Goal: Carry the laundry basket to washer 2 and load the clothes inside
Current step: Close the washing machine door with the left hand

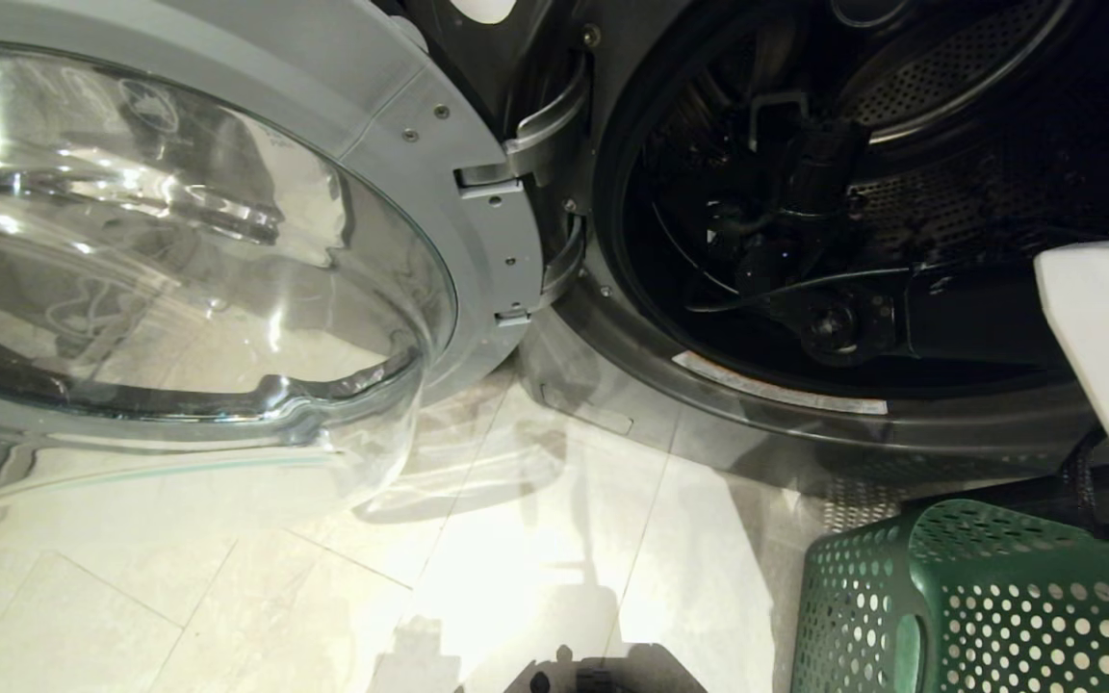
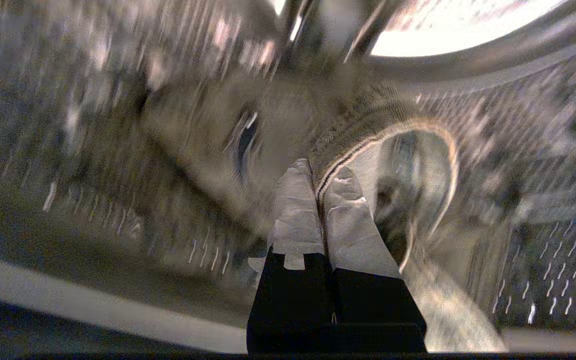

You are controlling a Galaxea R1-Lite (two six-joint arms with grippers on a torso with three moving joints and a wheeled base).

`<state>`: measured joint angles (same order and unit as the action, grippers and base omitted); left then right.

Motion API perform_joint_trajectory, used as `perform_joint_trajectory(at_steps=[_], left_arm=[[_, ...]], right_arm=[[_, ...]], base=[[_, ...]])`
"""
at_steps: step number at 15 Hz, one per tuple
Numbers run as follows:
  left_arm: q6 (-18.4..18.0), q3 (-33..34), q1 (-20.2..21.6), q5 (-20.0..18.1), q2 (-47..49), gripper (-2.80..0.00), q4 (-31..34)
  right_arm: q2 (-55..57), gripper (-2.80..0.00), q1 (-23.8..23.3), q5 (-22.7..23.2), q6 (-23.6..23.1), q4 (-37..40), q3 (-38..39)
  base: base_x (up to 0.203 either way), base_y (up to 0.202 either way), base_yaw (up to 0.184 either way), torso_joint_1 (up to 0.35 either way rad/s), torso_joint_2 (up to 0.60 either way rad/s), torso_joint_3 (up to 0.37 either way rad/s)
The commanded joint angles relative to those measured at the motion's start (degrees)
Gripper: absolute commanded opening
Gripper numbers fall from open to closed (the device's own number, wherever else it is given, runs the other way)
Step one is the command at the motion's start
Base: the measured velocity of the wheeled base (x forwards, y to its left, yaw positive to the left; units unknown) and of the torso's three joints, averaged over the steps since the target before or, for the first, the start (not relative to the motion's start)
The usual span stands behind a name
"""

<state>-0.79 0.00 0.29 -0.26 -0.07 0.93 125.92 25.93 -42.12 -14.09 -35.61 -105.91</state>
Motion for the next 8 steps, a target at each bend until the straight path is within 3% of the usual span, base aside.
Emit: perform_joint_trajectory(at_steps=[1,3,8], left_arm=[[0.0,0.1,0.0,0.0,0.0,-2.8,0.0],[0.0,0.1,0.0,0.0,0.0,-2.8,0.0],[0.0,0.1,0.0,0.0,0.0,-2.8,0.0]], right_arm=[[4.2,-2.8,-0.9,-0.2,-5.2,-9.1,-2.1],[5.8,-2.8,-2.0,-0.2,-9.0,-15.0,-2.9],[7.4,-2.8,-3.7,-0.1,-10.1,-15.7,-5.7]], base=[[0.0,0.0,0.0,0.0,0.0,0.0],[0.0,0.0,0.0,0.0,0.0,0.0],[0.0,0.0,0.0,0.0,0.0,0.0]])
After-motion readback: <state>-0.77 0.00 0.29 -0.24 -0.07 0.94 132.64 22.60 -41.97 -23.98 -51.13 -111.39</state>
